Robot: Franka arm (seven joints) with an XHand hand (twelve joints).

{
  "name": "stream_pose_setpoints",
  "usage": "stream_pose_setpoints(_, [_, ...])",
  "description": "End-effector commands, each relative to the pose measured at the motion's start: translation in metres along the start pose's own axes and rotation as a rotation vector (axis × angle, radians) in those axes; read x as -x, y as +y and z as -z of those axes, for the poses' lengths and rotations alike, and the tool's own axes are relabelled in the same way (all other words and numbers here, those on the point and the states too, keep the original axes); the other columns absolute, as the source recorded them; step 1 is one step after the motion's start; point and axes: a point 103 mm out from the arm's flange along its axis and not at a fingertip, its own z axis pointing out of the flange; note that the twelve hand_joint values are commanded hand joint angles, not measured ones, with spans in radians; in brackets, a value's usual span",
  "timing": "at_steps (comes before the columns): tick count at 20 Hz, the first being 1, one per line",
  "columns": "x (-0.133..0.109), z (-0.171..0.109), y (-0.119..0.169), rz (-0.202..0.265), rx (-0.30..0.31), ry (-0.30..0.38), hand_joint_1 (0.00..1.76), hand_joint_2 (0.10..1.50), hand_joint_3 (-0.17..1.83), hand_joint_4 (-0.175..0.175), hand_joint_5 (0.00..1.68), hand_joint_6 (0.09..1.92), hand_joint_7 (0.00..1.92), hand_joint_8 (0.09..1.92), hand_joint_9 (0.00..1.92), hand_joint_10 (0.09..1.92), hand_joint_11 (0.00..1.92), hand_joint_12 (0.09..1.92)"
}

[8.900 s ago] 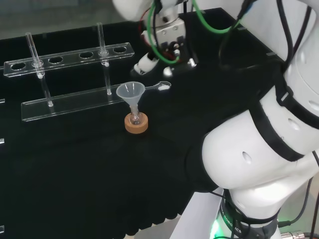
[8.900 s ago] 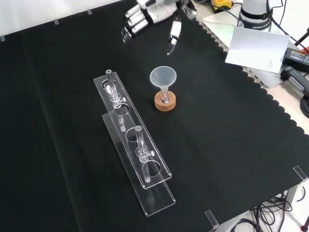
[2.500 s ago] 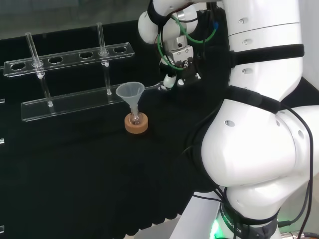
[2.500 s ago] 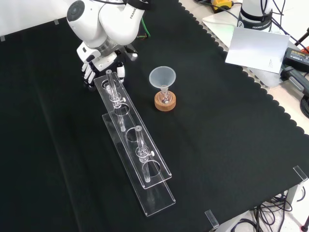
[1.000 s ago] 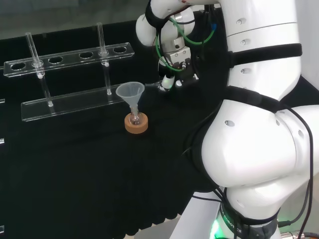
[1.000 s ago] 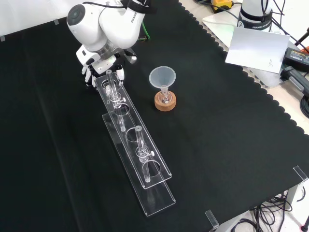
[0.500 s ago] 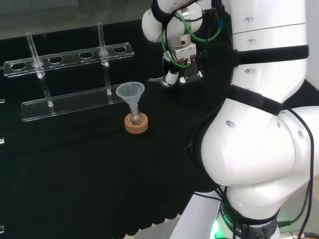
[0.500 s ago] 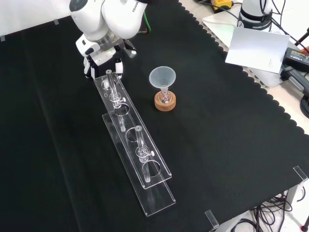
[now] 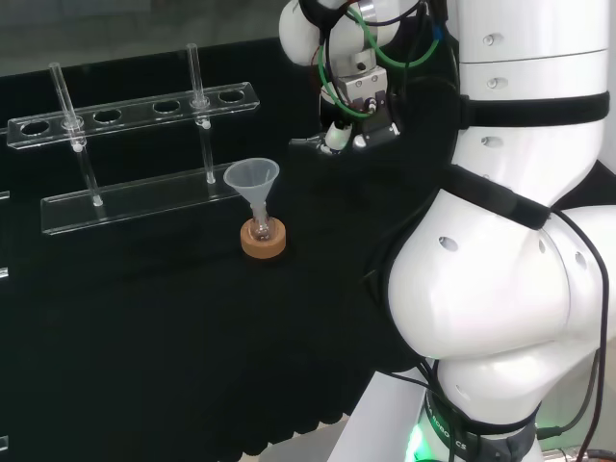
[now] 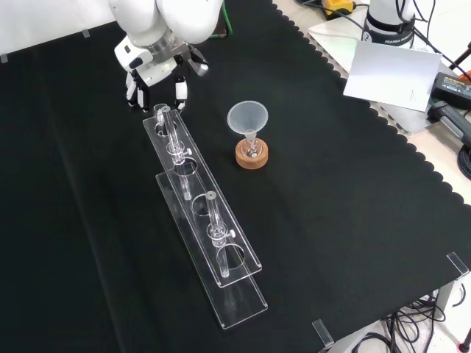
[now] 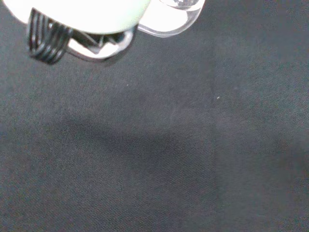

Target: Pick up the weighing funnel.

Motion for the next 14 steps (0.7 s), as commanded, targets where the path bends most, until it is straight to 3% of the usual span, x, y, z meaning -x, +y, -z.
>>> stream_pose_setpoints(1, [0.006, 0.023, -0.027, -0.025, 0.022, -0.045, 1.16, 0.57, 0.70, 0.175, 1.46, 0.34, 0.69, 0.62, 1.04, 0.33, 0.89, 1.01])
stream_pose_setpoints(14, [-0.002, 0.043, -0.090, -0.044, 0.054, -0.107, 1.16, 0.58, 0.69, 0.175, 1.46, 0.34, 0.68, 0.62, 1.05, 0.32, 0.90, 1.00])
